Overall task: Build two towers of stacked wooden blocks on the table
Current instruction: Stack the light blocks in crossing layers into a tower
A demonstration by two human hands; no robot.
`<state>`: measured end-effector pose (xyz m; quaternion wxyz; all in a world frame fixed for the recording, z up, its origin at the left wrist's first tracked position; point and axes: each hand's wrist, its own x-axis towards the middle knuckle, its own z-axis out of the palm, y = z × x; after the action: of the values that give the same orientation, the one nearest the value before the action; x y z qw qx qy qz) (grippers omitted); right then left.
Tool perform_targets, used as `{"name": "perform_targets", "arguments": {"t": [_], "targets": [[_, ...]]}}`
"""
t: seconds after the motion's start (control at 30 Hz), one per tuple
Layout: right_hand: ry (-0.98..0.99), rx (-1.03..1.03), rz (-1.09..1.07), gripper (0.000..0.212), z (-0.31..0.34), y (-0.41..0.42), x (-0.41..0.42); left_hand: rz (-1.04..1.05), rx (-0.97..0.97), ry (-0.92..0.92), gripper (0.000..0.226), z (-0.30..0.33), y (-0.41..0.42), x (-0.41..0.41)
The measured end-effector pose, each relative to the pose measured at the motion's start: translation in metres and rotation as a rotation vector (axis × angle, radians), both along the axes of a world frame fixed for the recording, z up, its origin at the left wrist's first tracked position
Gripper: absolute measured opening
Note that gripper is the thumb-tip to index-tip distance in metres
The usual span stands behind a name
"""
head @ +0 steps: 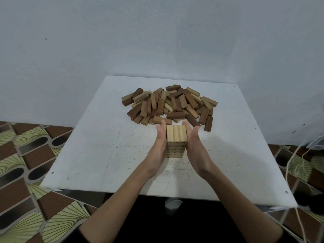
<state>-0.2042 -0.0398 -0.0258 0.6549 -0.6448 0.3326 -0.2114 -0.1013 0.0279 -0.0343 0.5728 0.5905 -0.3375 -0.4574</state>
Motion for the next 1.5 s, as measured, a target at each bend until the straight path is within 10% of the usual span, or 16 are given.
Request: {"name": "perform_targets", "arguments": {"t": [0.47, 1.27, 1.5], "targets": [[0.203, -0.563, 0.186, 0.093, 0.013, -0.039, -0.018, -0.181, -0.082, -0.525, 0.097, 0.002, -0.004, 0.049], [0.237, -0.603, 0.190, 0.084, 0.014, -0.040, -0.015, -0.128, -0.131, -0.472, 0.097, 0.003, -0.007, 0.041], [0.069, -0.197, 0.068, 0.075, 0.006, -0.024, -0.008, -0.046, -0.010, -0.045, 0.057, 0.011, 0.000, 0.022]]}}
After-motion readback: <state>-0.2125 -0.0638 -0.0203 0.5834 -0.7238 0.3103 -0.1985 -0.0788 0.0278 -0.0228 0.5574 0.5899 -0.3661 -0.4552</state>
